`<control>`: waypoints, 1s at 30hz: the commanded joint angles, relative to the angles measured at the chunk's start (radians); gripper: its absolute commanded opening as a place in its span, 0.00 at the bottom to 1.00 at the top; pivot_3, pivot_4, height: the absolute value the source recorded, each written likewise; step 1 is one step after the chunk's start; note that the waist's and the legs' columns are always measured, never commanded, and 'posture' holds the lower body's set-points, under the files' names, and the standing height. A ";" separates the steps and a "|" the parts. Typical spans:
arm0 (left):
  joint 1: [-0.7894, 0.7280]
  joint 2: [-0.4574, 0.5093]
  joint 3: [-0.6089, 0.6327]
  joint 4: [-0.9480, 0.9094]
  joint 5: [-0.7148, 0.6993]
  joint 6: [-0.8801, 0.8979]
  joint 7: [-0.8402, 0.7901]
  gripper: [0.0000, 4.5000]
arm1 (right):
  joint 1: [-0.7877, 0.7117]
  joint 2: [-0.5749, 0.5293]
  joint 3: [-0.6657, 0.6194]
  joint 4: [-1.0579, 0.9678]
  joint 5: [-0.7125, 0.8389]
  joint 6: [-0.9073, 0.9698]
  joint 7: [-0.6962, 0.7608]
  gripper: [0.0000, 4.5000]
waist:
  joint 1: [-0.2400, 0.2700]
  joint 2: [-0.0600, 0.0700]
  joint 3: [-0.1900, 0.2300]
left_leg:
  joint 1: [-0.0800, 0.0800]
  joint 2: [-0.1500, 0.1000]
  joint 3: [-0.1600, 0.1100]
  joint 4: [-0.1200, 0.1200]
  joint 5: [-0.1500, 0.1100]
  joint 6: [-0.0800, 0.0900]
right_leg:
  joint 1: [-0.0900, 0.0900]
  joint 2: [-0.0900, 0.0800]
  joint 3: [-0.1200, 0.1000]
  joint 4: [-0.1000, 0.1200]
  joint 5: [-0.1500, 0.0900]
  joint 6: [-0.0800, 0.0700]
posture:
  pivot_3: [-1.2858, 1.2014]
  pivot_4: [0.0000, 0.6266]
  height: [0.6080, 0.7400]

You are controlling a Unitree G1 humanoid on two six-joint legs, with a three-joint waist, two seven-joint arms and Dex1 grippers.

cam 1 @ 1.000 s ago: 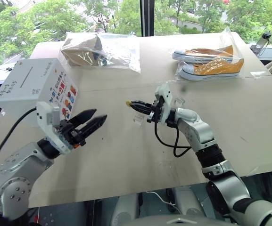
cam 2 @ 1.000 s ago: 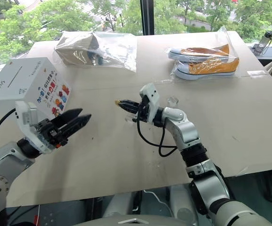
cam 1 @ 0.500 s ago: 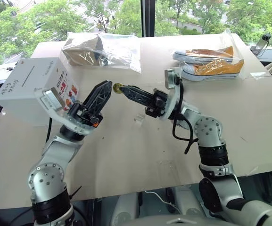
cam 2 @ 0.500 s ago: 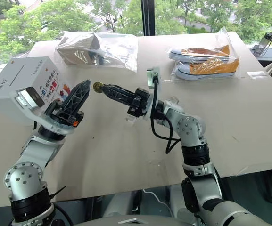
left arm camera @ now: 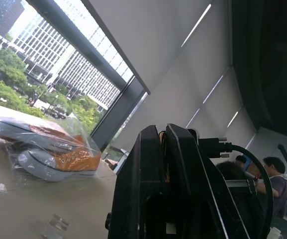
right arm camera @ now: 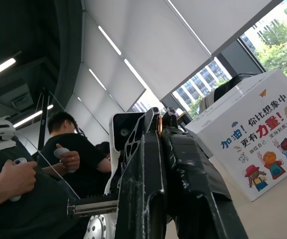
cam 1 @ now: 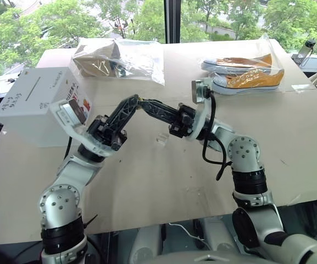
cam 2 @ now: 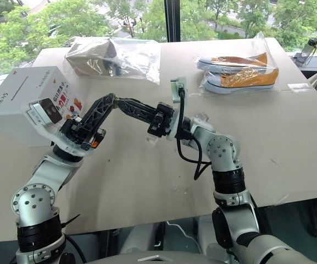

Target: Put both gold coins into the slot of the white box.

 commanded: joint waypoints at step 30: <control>-0.209 0.682 0.247 0.201 0.704 0.171 0.539 0.00 | -0.138 -0.187 0.128 0.108 -0.430 -0.611 0.312 0.57 | 0.000 0.001 0.002 | -0.003 0.000 0.001 -0.005 0.000 -0.001 | -0.005 -0.002 0.000 -0.002 0.000 0.000 | 0.52 0.24 1.00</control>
